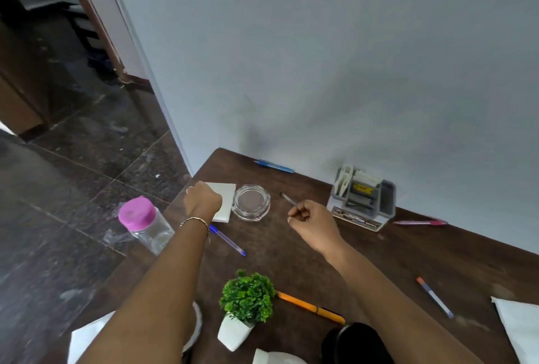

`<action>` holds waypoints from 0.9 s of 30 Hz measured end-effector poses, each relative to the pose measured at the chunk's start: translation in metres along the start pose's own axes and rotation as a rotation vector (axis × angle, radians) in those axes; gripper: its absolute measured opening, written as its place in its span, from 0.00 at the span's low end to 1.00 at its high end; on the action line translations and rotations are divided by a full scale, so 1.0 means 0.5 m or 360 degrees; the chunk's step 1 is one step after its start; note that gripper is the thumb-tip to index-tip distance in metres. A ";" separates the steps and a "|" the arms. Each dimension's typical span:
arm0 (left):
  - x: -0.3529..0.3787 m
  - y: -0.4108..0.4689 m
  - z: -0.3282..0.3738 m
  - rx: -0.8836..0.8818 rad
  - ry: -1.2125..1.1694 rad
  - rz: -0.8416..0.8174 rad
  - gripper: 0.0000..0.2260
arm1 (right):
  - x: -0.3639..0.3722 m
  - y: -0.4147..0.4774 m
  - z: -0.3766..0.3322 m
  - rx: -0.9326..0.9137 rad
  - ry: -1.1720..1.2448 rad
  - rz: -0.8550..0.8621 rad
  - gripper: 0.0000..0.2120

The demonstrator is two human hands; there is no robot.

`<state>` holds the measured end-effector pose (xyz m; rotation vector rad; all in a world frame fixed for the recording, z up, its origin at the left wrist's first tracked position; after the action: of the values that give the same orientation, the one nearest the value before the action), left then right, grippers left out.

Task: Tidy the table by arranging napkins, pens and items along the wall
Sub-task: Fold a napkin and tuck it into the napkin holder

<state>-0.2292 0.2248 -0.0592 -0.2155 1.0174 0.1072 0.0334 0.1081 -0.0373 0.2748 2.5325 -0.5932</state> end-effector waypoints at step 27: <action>-0.003 0.041 -0.018 -0.0119 -0.0577 -0.0013 0.17 | 0.103 0.022 -0.022 0.0079 0.0073 -0.0177 0.04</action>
<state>-0.2412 0.2426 -0.0651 -0.2578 0.6521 0.1705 -0.0116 0.1267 -0.0600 0.1679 2.5931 -0.7004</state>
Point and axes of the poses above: each hand's wrist, its own y-axis towards the middle knuckle, its own x-axis out of the palm, z = x × y, the point moved 8 cm from there along y, towards the middle knuckle, and after that the axes turned 11 degrees about x, right-handed, at the moved point
